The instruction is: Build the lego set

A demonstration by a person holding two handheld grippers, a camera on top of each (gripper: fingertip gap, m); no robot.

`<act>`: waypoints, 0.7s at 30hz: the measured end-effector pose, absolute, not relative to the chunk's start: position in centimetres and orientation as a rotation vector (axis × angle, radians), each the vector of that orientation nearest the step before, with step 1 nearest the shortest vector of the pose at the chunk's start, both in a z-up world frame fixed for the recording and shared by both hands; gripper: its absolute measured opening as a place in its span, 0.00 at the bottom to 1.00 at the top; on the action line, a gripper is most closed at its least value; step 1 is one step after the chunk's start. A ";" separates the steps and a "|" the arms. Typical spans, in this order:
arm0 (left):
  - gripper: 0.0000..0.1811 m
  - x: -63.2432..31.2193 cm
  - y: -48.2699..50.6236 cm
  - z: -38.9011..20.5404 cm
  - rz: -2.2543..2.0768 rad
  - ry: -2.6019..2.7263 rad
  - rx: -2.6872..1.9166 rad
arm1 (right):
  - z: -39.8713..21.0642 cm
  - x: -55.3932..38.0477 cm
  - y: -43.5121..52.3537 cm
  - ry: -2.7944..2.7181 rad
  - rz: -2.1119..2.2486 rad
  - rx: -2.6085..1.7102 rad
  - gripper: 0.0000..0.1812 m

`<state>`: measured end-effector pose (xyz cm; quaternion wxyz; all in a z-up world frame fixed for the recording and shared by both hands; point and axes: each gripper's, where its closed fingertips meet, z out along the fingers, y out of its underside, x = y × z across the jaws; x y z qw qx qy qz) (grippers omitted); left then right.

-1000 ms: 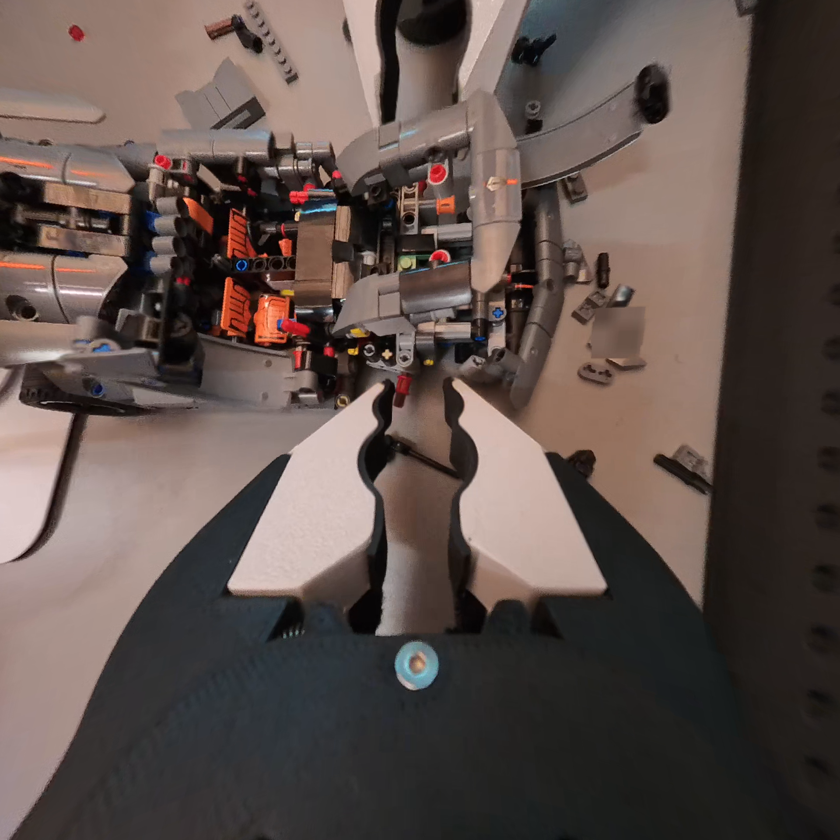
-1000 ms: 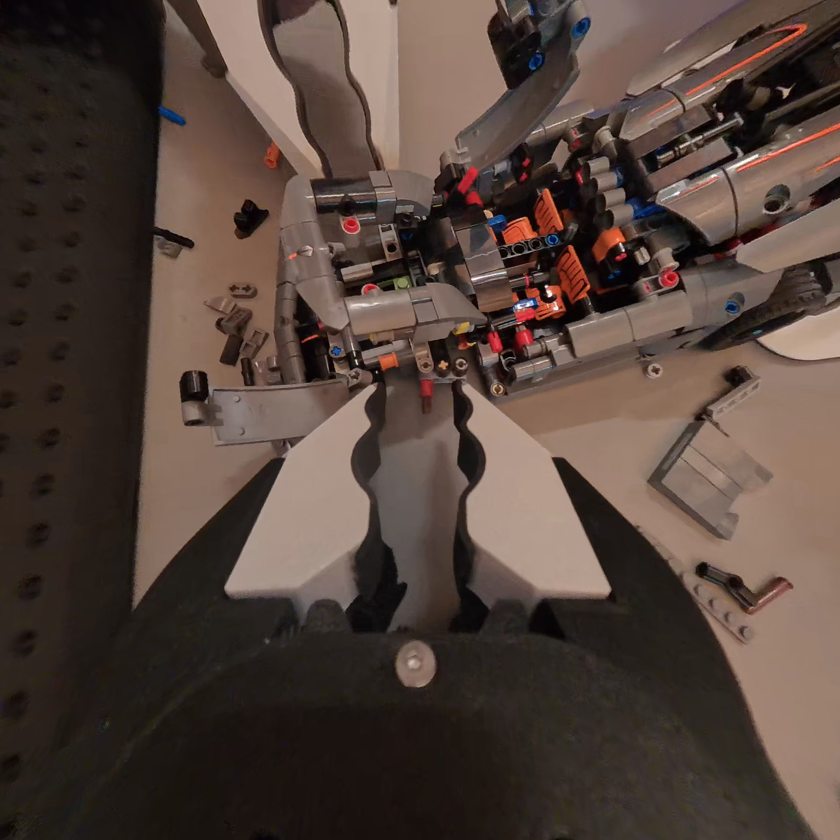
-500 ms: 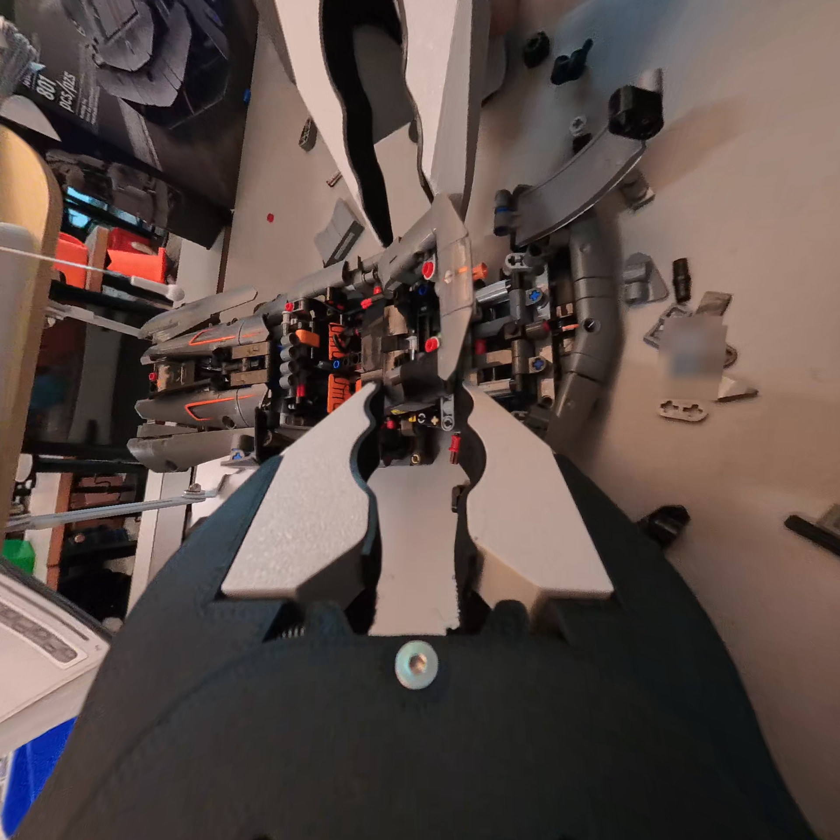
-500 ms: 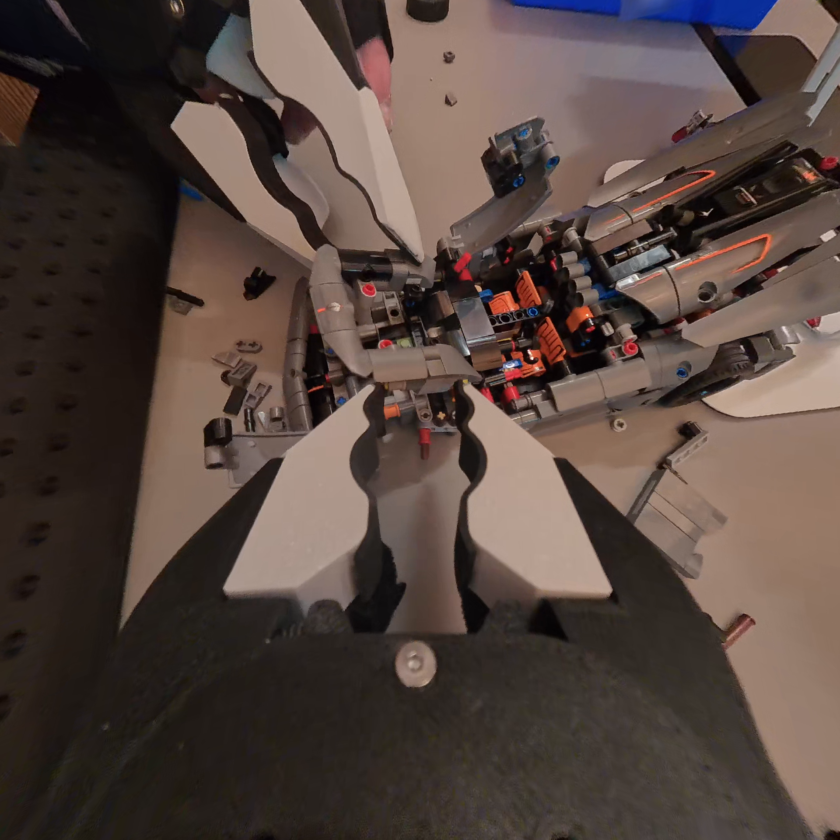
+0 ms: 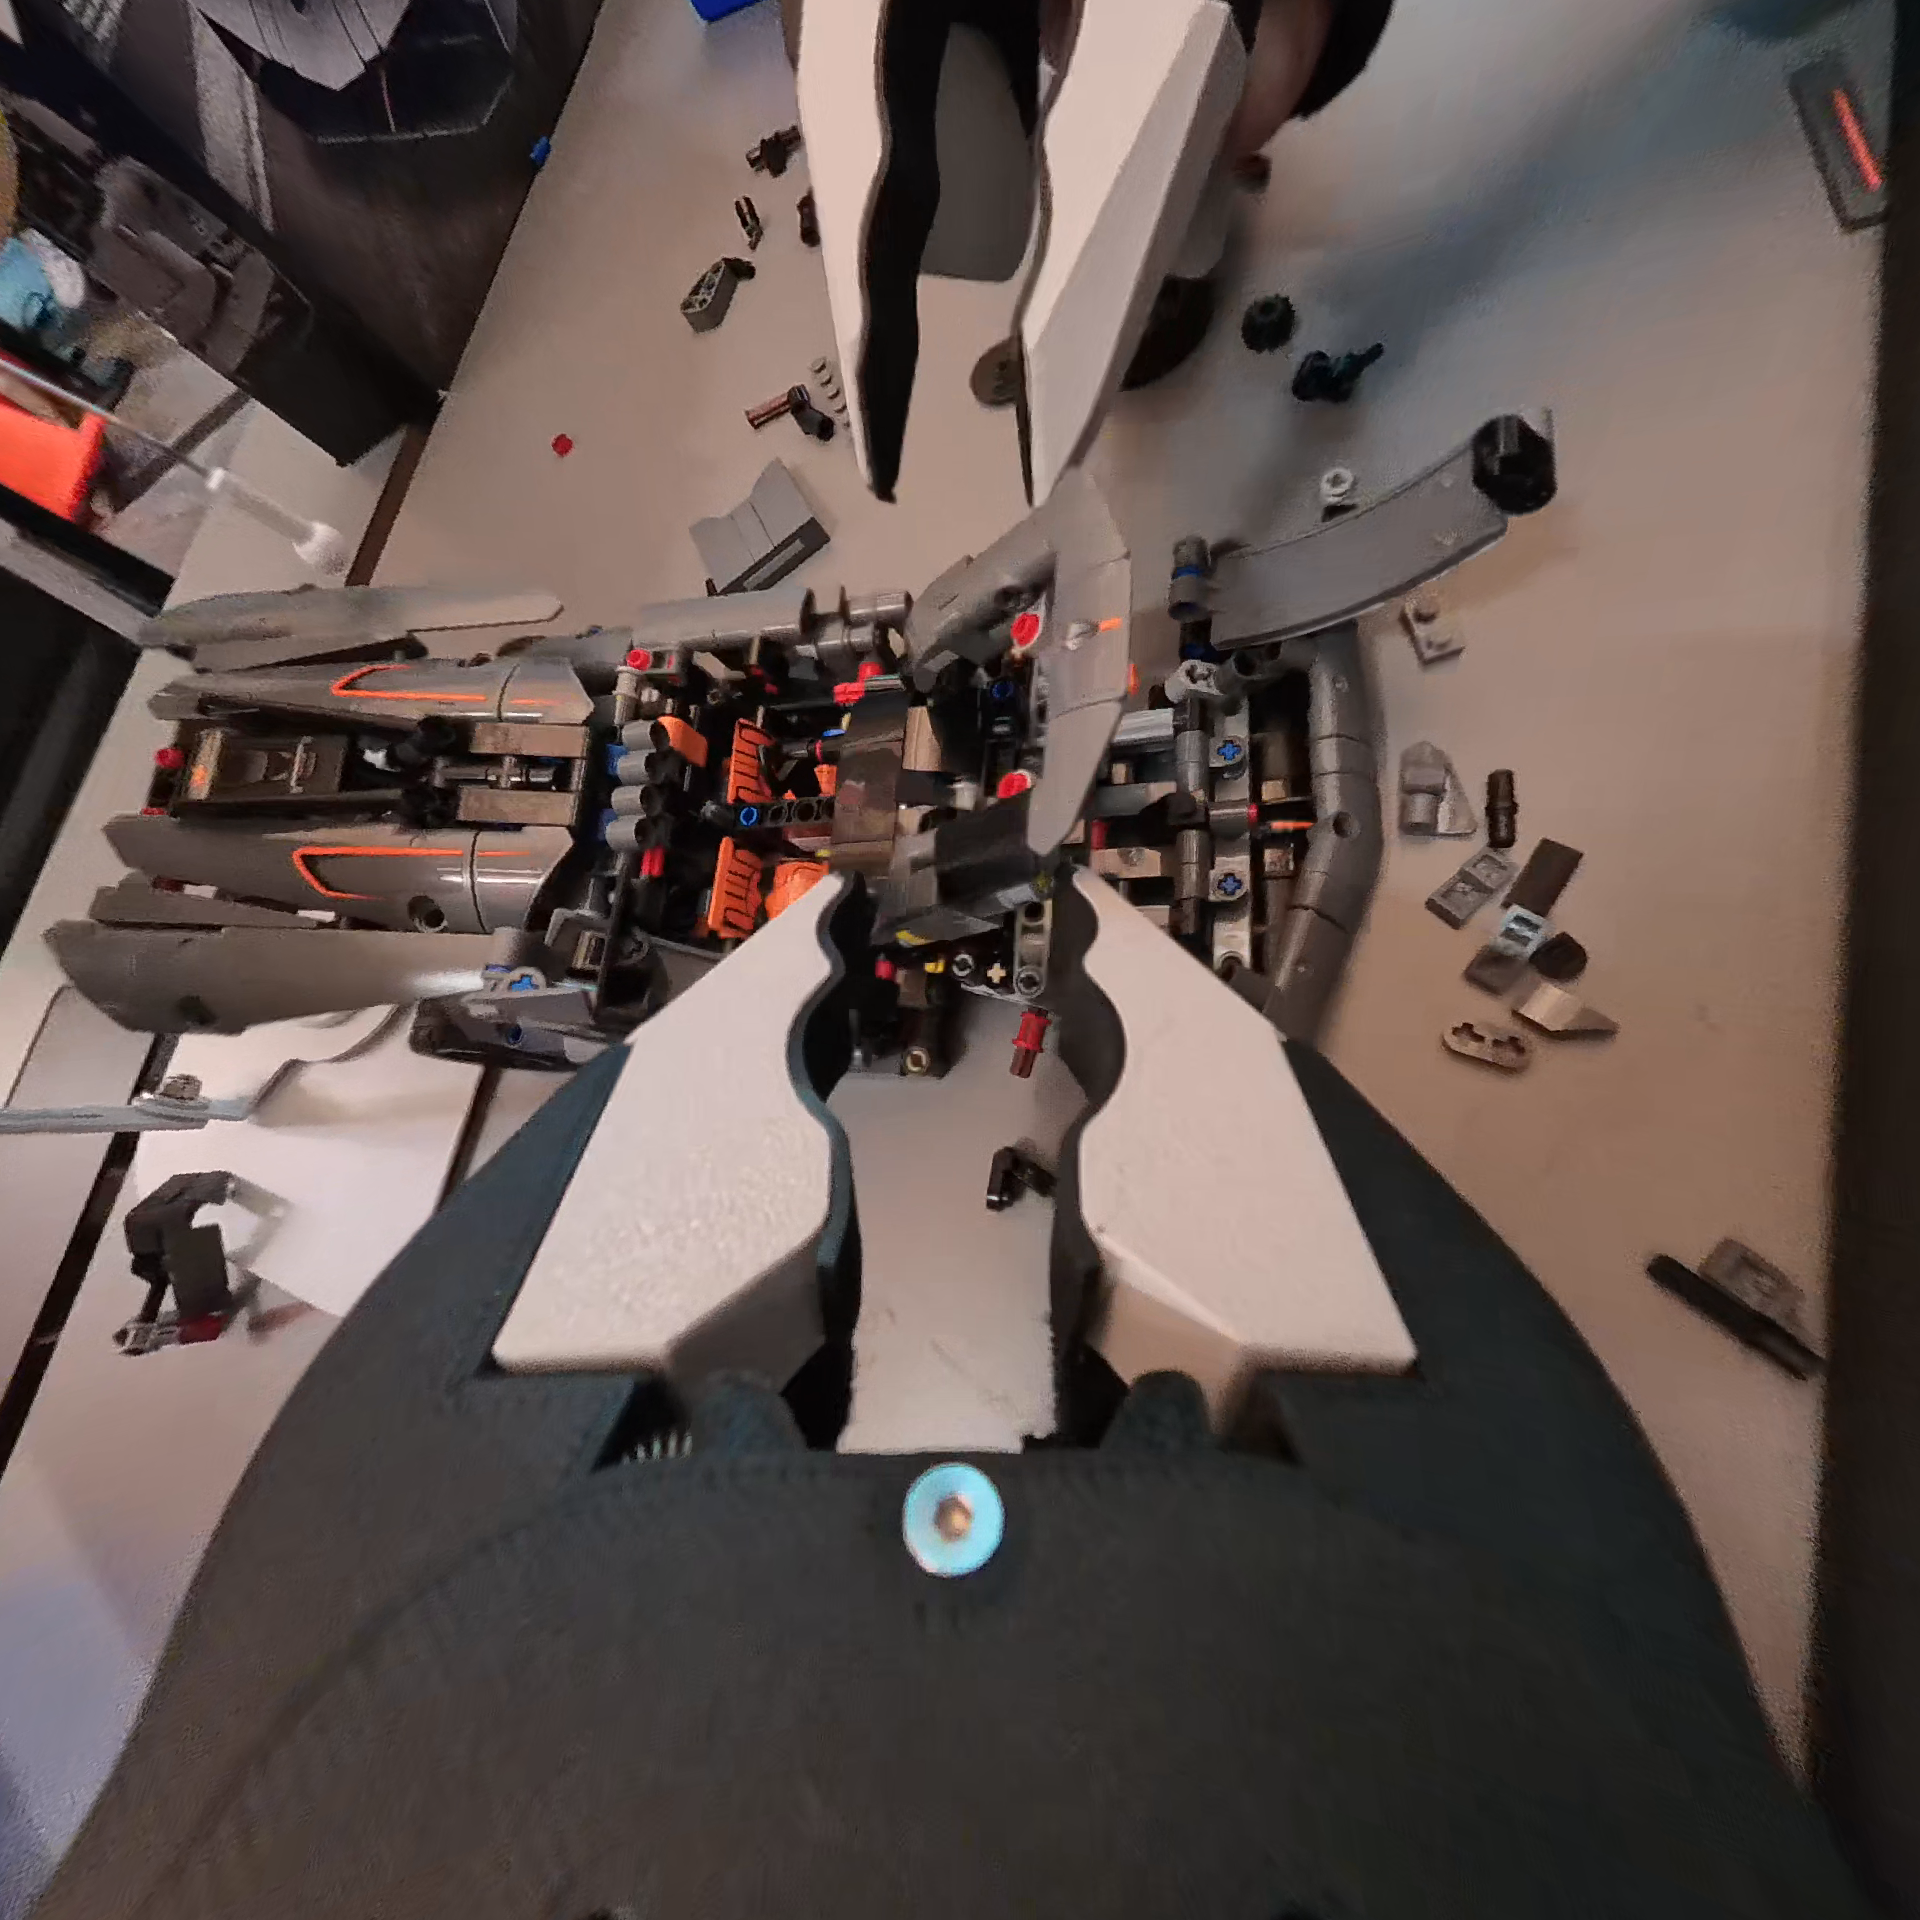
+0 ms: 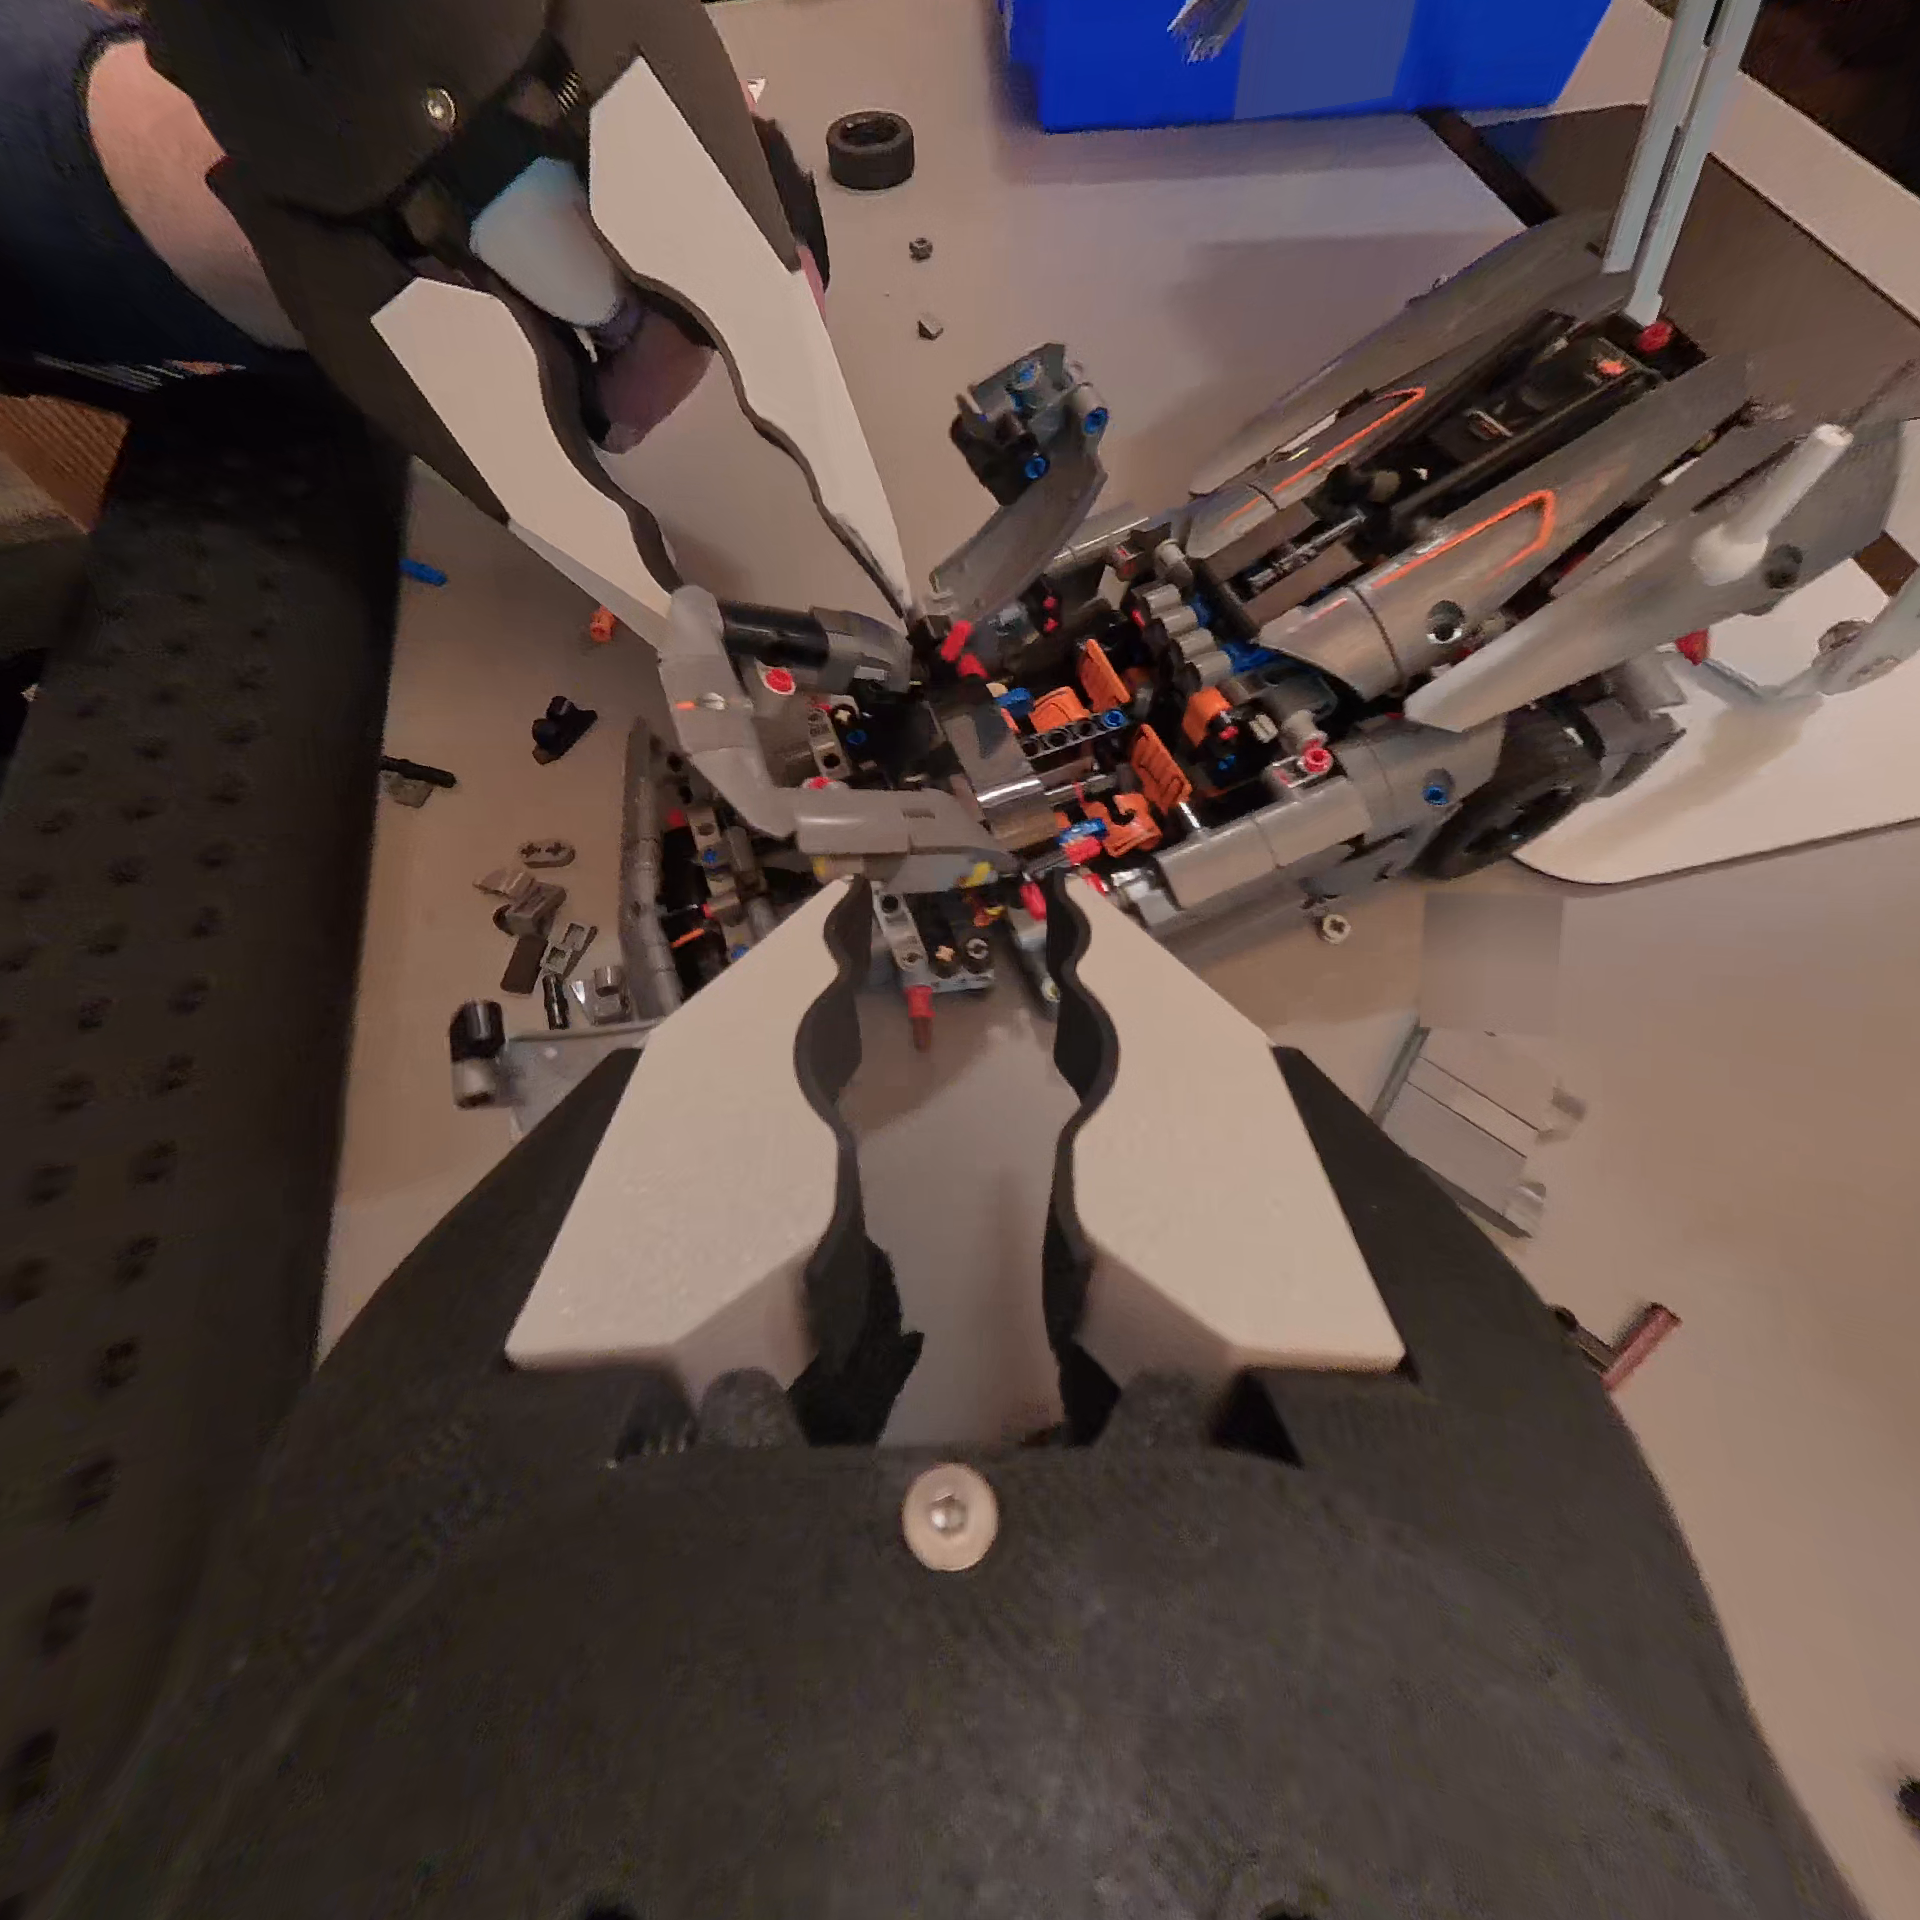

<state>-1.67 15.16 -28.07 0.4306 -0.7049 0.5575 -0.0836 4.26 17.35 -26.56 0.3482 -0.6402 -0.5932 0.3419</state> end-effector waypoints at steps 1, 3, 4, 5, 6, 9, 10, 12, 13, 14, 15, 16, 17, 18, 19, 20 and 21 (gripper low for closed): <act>0.20 -1.8 15.1 -27.9 -0.203 1.396 -1.746 | -26.5 4.5 17.5 -1.537 0.890 -1.662 0.17; 0.23 -2.1 14.9 -27.7 -0.202 1.406 -1.746 | -26.4 5.2 17.8 -1.537 0.886 -1.678 0.17; 0.24 -2.2 14.8 -27.6 -0.206 1.409 -1.740 | -26.6 5.5 17.9 -1.546 0.878 -1.689 0.16; 0.24 -2.4 14.8 -27.4 -0.192 1.409 -1.736 | -26.8 5.9 17.9 -1.563 0.870 -1.697 0.16; 0.25 -2.6 14.8 -27.4 -0.178 1.418 -1.734 | -27.0 6.3 17.9 -1.575 0.855 -1.703 0.15; 0.24 -3.0 14.7 -27.8 -0.132 1.452 -1.735 | -27.4 7.1 18.2 -1.589 0.829 -1.729 0.14; 0.24 -3.0 14.5 -28.0 -0.130 1.472 -1.733 | -27.4 7.2 18.3 -1.587 0.826 -1.731 0.14; 0.23 -3.3 14.3 -28.1 -0.118 1.497 -1.734 | -27.4 7.3 18.4 -1.578 0.828 -1.736 0.14; 0.23 -3.5 14.2 -28.1 -0.118 1.508 -1.732 | -27.6 7.4 18.4 -1.578 0.825 -1.741 0.14; 0.22 -3.6 13.9 -27.9 -0.136 1.519 -1.729 | -27.7 7.4 18.4 -1.578 0.820 -1.742 0.14; 0.21 -3.7 13.8 -27.8 -0.150 1.519 -1.733 | -27.9 7.5 18.5 -1.581 0.813 -1.745 0.14; 0.21 -4.0 13.6 -27.8 -0.160 1.521 -1.748 | -28.1 7.5 18.6 -1.581 0.802 -1.754 0.14; 0.21 -4.3 13.5 -27.9 -0.163 1.532 -1.765 | -28.2 7.6 18.8 -1.577 0.789 -1.764 0.13; 0.21 -4.7 13.5 -28.0 -0.146 1.537 -1.774 | -28.4 7.7 19.0 -1.573 0.780 -1.772 0.13; 0.20 -5.1 13.5 -28.0 -0.125 1.542 -1.780 | -28.5 7.7 19.0 -1.572 0.778 -1.776 0.13; 0.20 -5.5 13.4 -28.2 -0.123 1.554 -1.792 | -28.6 7.8 19.1 -1.572 0.776 -1.778 0.13; 0.20 -6.0 13.1 -28.4 -0.132 1.569 -1.816 | -28.6 7.8 19.1 -1.573 0.770 -1.779 0.13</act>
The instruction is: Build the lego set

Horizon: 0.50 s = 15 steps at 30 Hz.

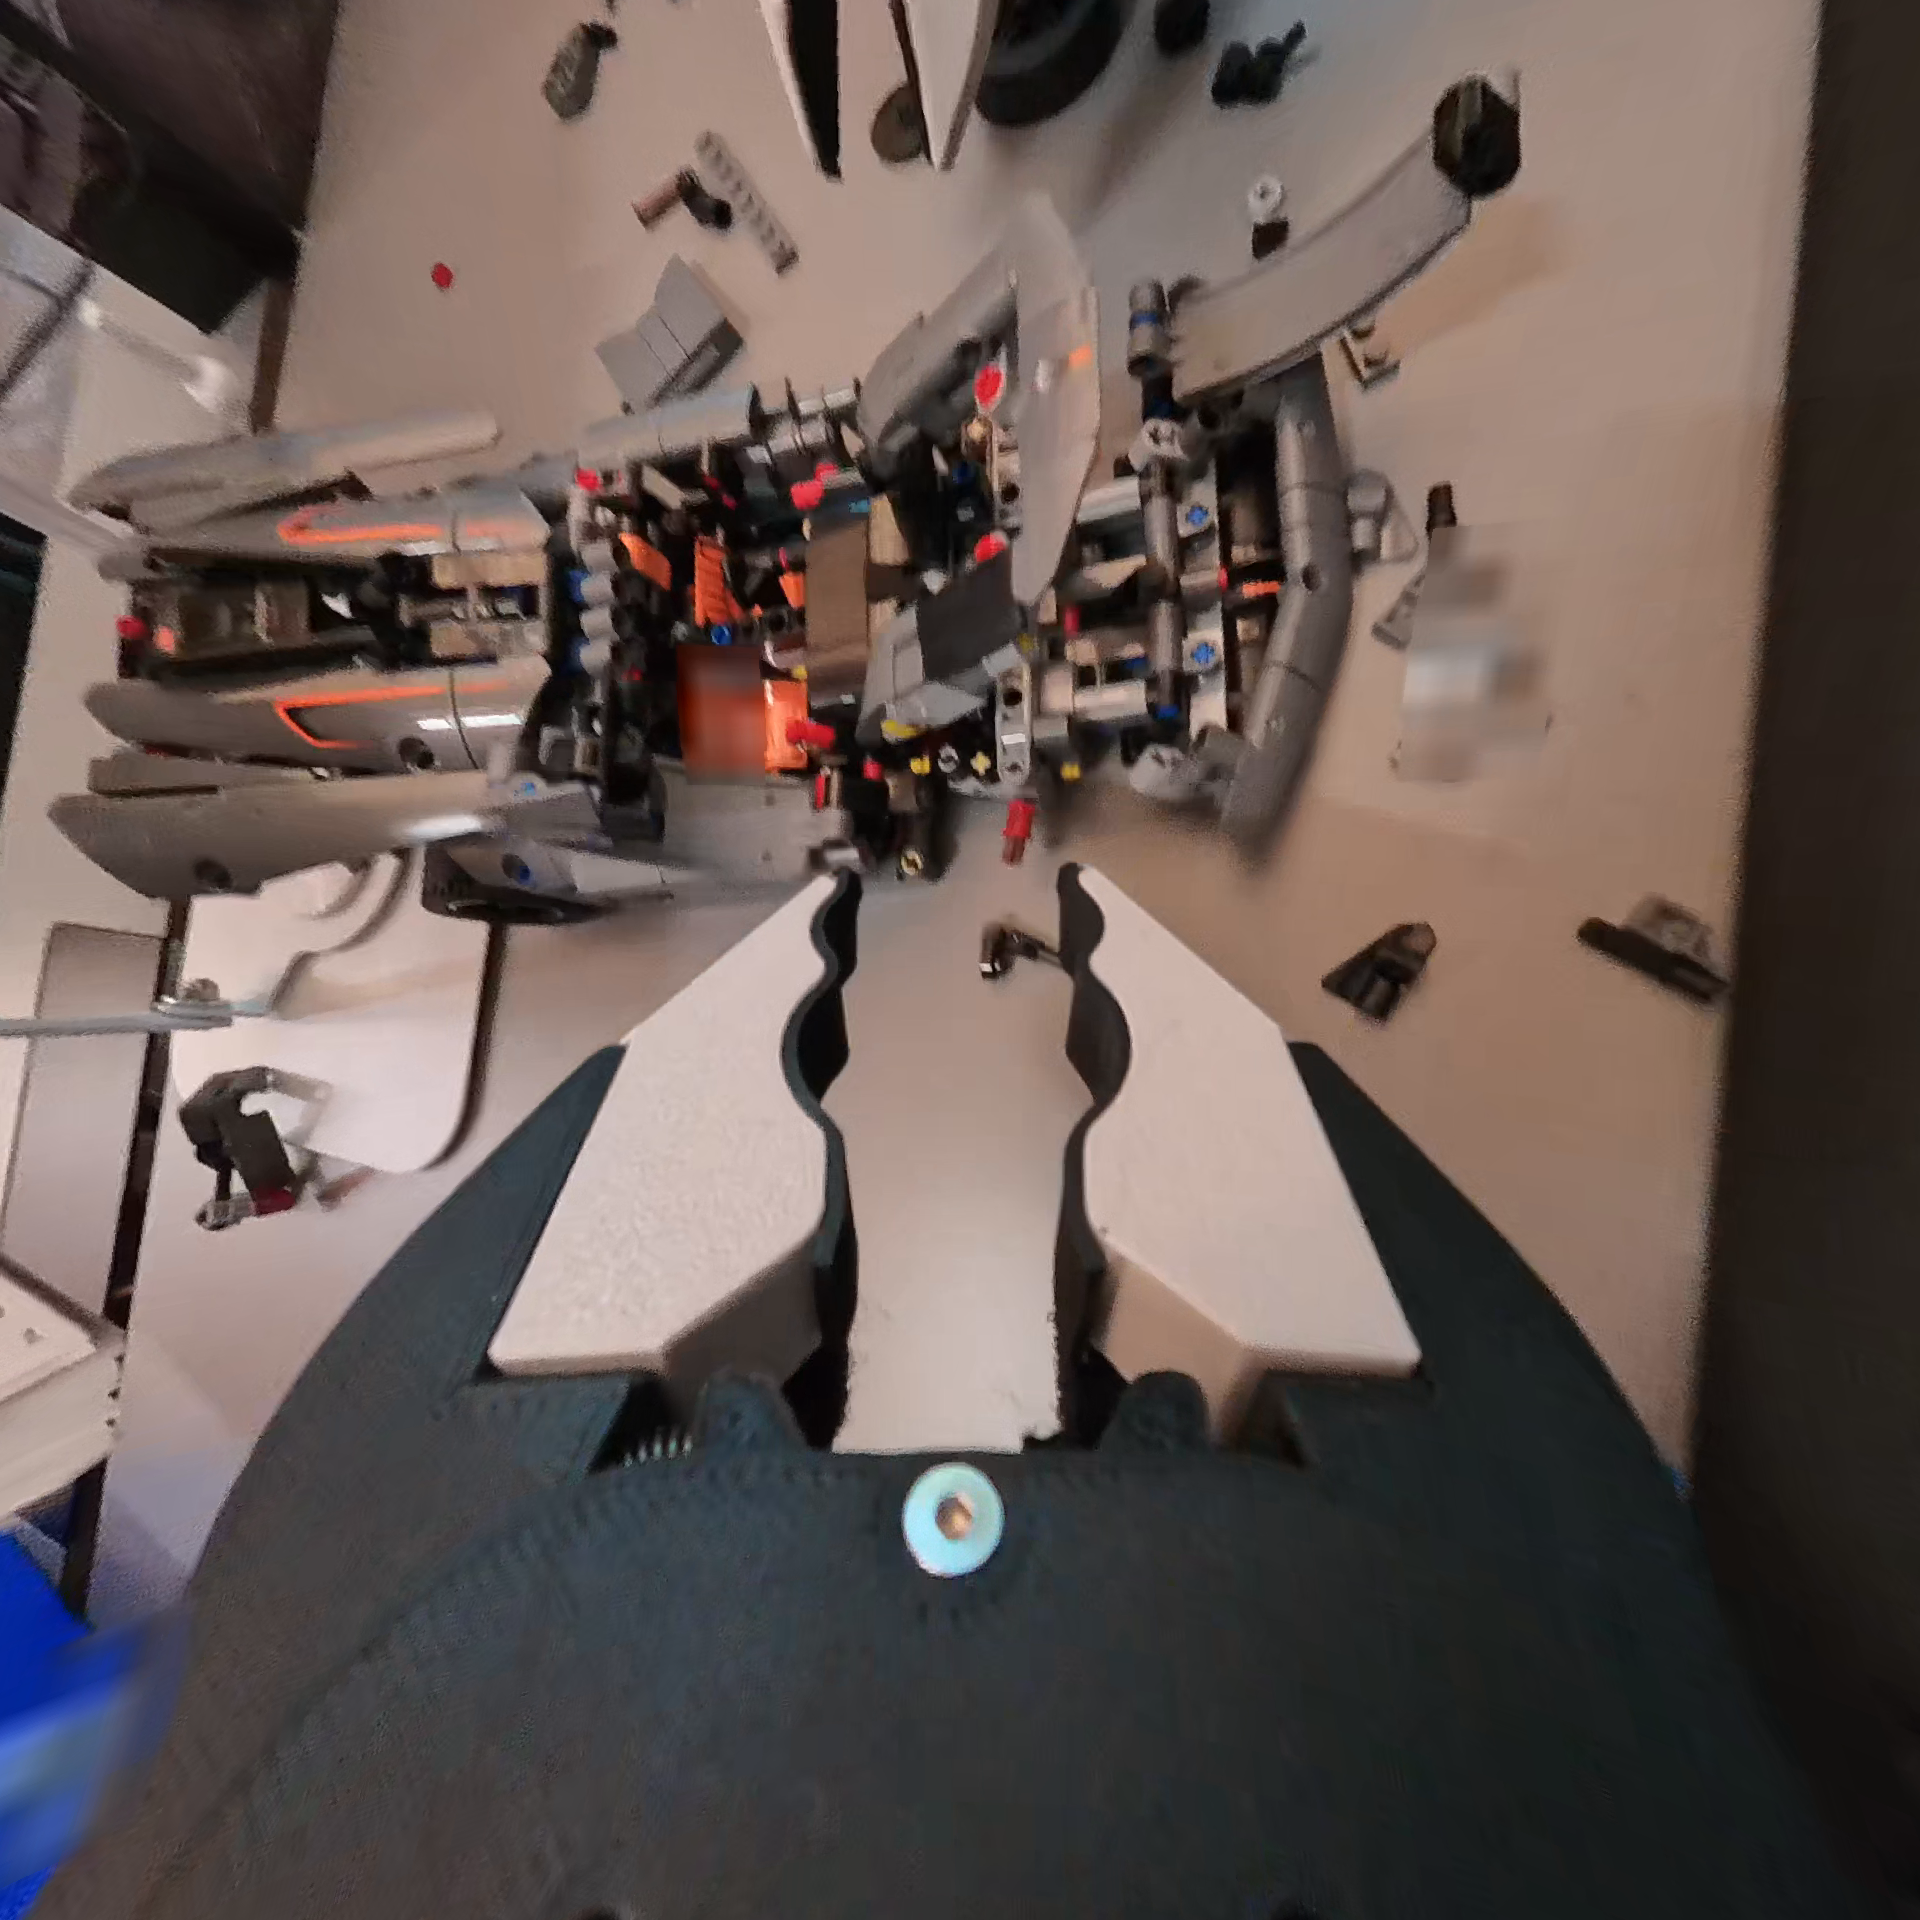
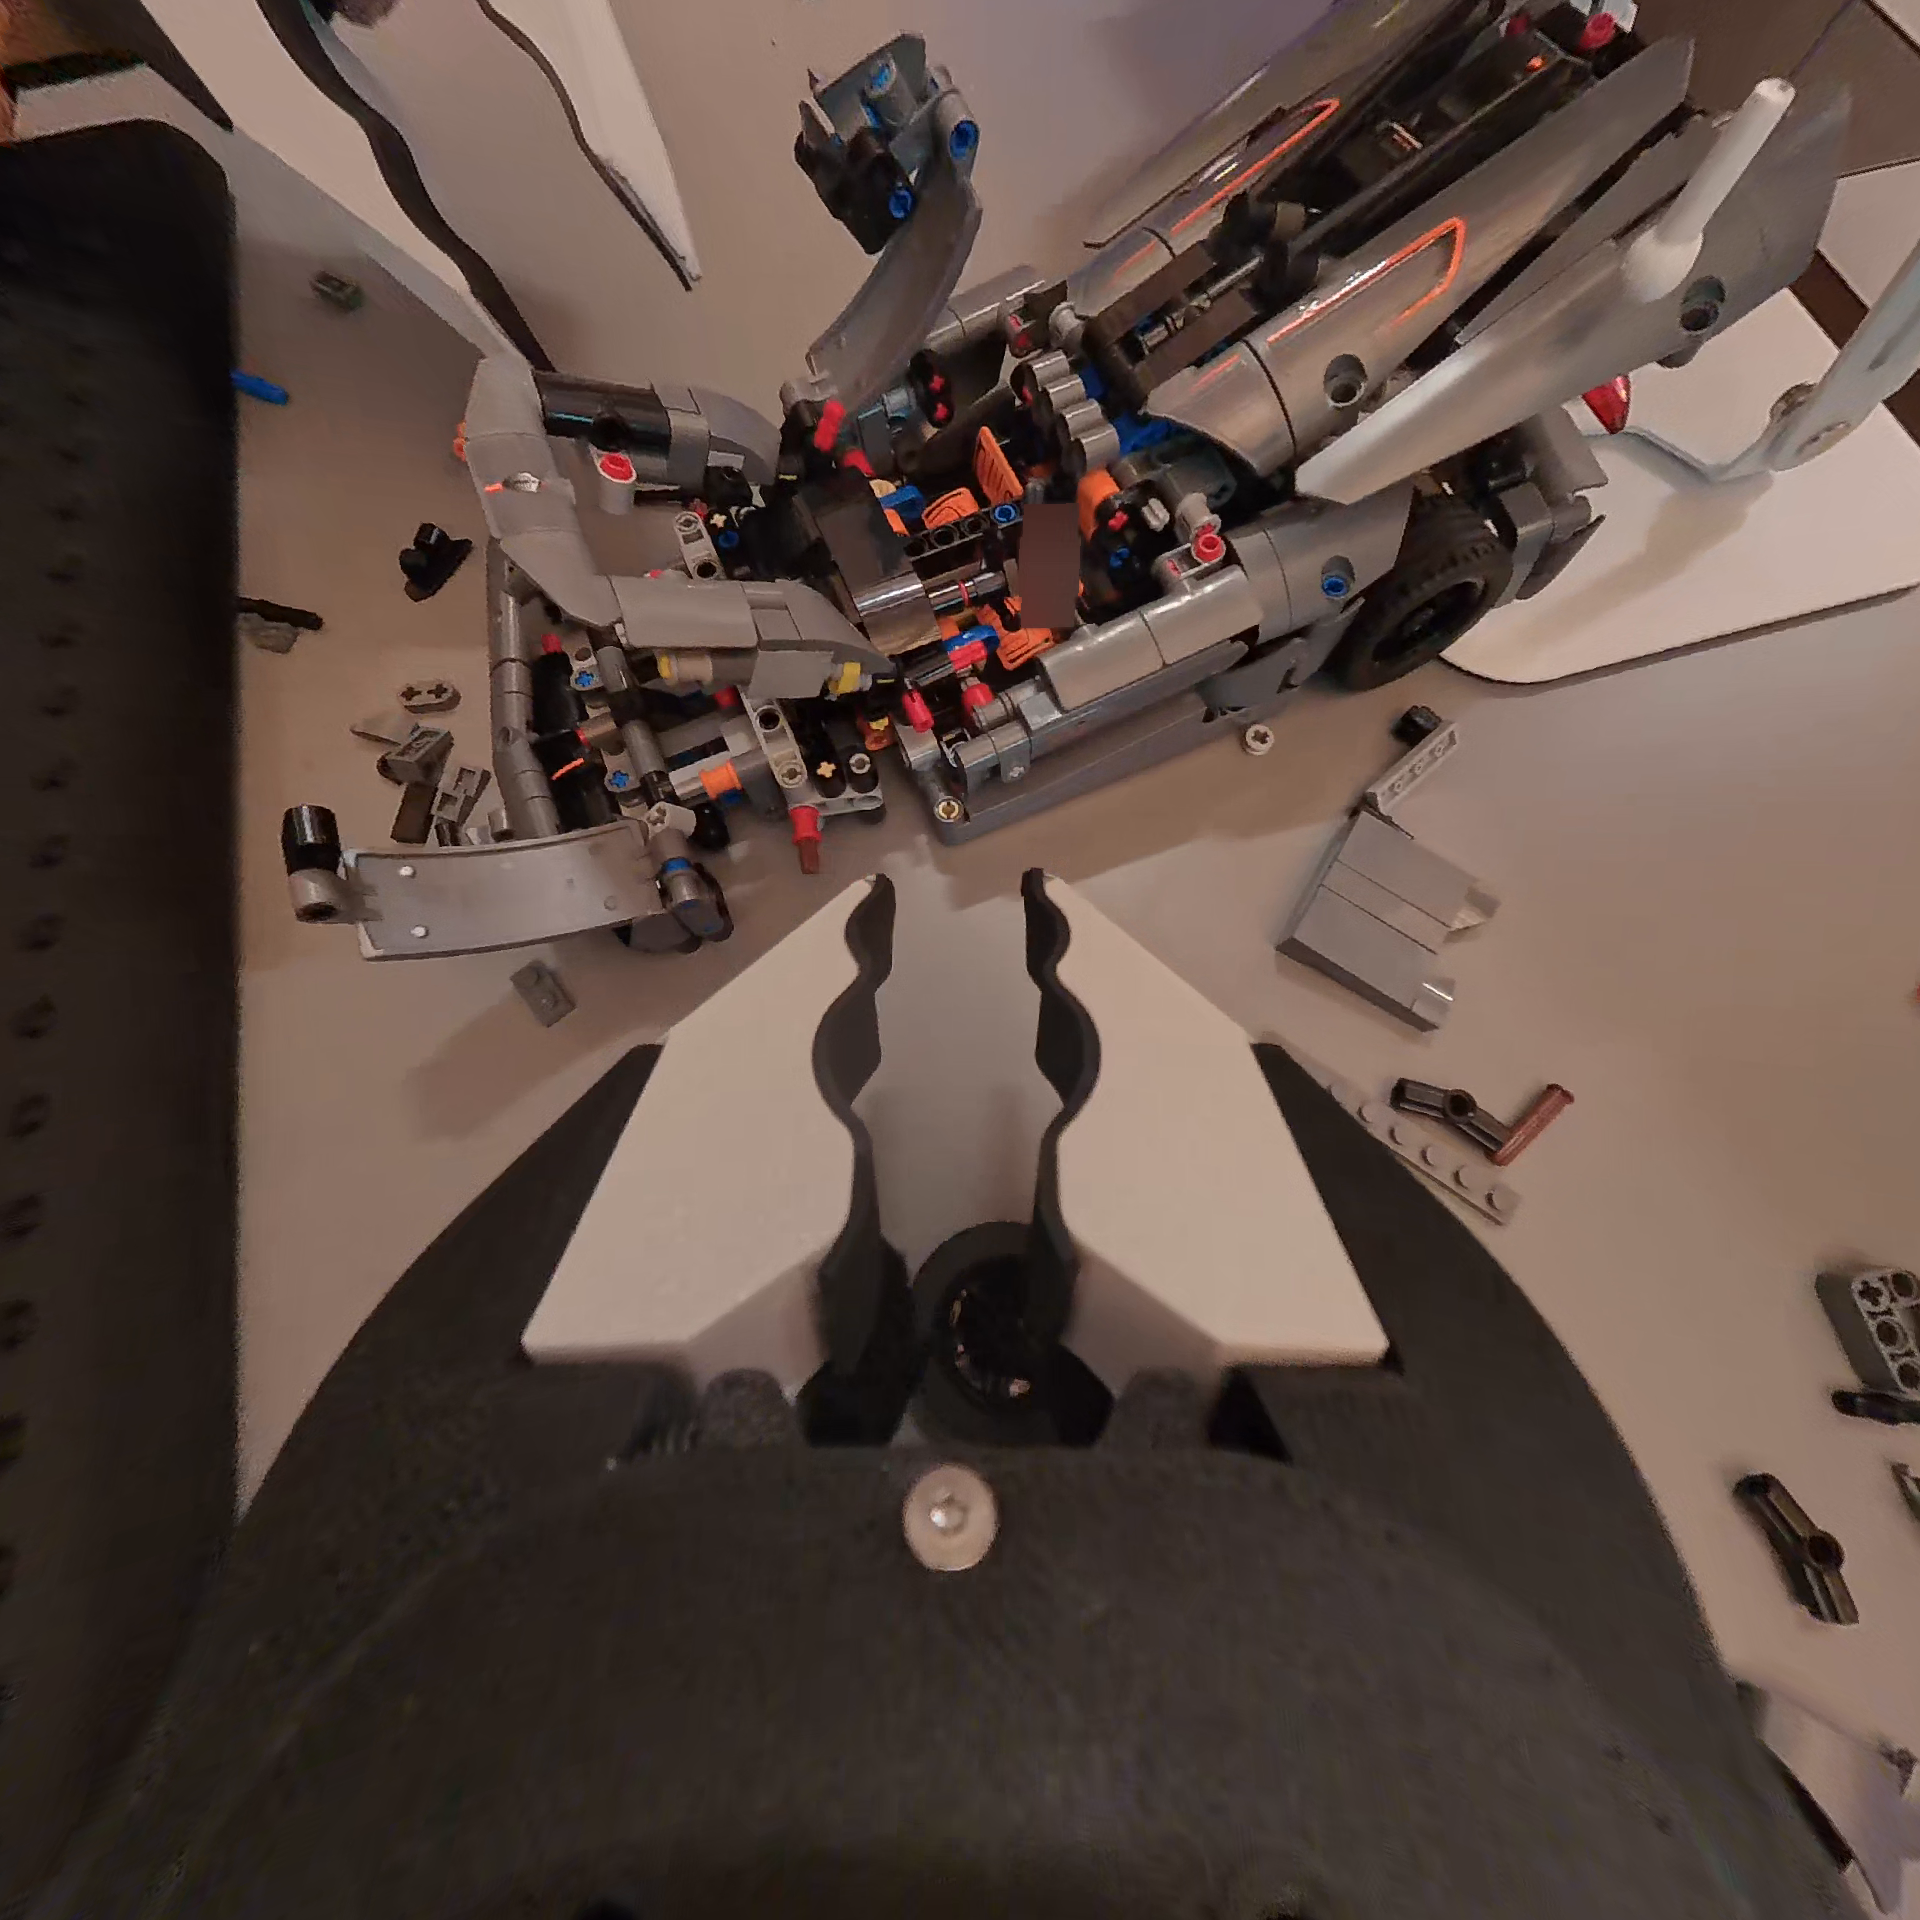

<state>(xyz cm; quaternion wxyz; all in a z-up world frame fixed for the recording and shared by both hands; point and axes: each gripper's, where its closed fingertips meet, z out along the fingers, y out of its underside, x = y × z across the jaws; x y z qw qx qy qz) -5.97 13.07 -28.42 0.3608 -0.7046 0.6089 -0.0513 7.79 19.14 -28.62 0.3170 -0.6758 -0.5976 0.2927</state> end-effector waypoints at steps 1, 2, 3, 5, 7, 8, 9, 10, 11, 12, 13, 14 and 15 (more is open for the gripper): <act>0.20 -6.6 13.0 -28.7 -0.114 1.582 -1.840 | -28.7 7.8 19.2 -1.575 0.763 -1.780 0.12; 0.20 -7.4 13.0 -29.0 -0.069 1.603 -1.856 | -28.8 7.8 19.2 -1.578 0.754 -1.781 0.12; 0.21 -7.9 12.7 -29.4 -0.048 1.632 -1.871 | -28.9 7.8 19.3 -1.580 0.744 -1.784 0.12; 0.21 -8.7 11.7 -29.9 -0.076 1.668 -1.915 | -29.2 7.8 19.3 -1.591 0.725 -1.788 0.12; 0.20 -9.2 10.3 -30.4 -0.136 1.720 -1.955 | -29.5 7.8 19.3 -1.601 0.716 -1.792 0.12; 0.20 -9.5 9.6 -30.8 -0.161 1.747 -1.976 | -29.6 7.8 19.3 -1.605 0.714 -1.792 0.12; 0.20 -9.7 9.0 -31.1 -0.175 1.770 -1.989 | -29.6 7.8 19.3 -1.608 0.713 -1.792 0.12; 0.20 -9.7 8.2 -31.6 -0.201 1.806 -2.004 | -29.7 7.7 19.3 -1.610 0.712 -1.792 0.11; 0.22 -9.9 7.6 -32.1 -0.202 1.843 -2.023 | -29.7 7.7 19.3 -1.612 0.710 -1.791 0.11; 0.22 -10.3 7.4 -32.5 -0.171 1.865 -2.034 | -29.7 7.7 19.3 -1.615 0.707 -1.791 0.11; 0.22 -10.4 7.0 -32.7 -0.162 1.887 -2.044 | -29.8 7.7 19.3 -1.617 0.705 -1.790 0.11; 0.23 -10.4 6.7 -32.8 -0.167 1.899 -2.049 | -29.7 7.7 19.3 -1.617 0.705 -1.789 0.11; 0.21 -10.4 6.7 -32.9 -0.158 1.900 -2.049 | -29.7 7.7 19.3 -1.617 0.706 -1.787 0.11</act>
